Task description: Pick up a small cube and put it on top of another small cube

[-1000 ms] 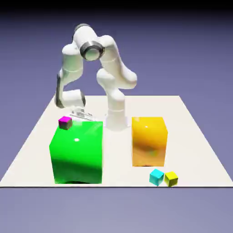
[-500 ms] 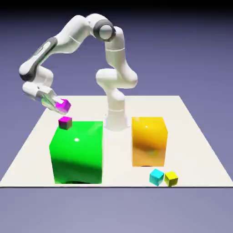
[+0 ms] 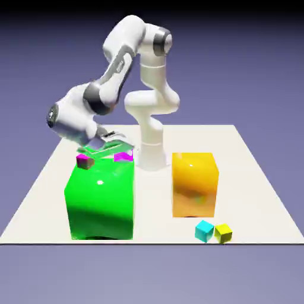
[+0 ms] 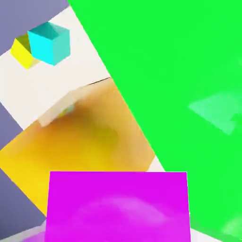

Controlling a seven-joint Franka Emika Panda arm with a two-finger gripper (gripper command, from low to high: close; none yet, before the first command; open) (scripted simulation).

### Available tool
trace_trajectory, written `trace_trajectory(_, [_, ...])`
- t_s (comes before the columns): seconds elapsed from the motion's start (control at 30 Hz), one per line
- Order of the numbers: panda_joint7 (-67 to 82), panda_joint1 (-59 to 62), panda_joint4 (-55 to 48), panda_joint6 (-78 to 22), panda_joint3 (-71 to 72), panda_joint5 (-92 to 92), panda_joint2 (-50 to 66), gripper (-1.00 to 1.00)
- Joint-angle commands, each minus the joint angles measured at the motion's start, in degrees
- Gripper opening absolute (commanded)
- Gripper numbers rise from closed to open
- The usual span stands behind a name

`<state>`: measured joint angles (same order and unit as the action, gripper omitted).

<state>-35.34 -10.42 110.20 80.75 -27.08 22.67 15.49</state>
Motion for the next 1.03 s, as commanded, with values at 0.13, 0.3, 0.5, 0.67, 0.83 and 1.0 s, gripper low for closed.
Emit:
trace_trajectory(0.13, [-9.33,-2.57,-5.26,3.67,10.39,-7.65,7.42,-1.0])
trace_trajectory(0.3, [-20.74,2.31,-10.56,5.26,20.27,-6.11,15.88,-1.0])
trace_trajectory(0.5, [-35.14,14.53,-16.87,4.94,32.73,4.51,27.19,-1.0])
trace_trajectory(0.67, [-47.01,24.72,-22.07,4.63,43.06,13.45,36.56,-1.0])
trace_trajectory(0.83, [-45.42,25.32,-18.28,8.21,45.84,18.04,38.06,-1.0])
trace_trajectory(1.0, [-46.33,26.08,-20.36,5.97,45.54,17.49,38.04,1.0])
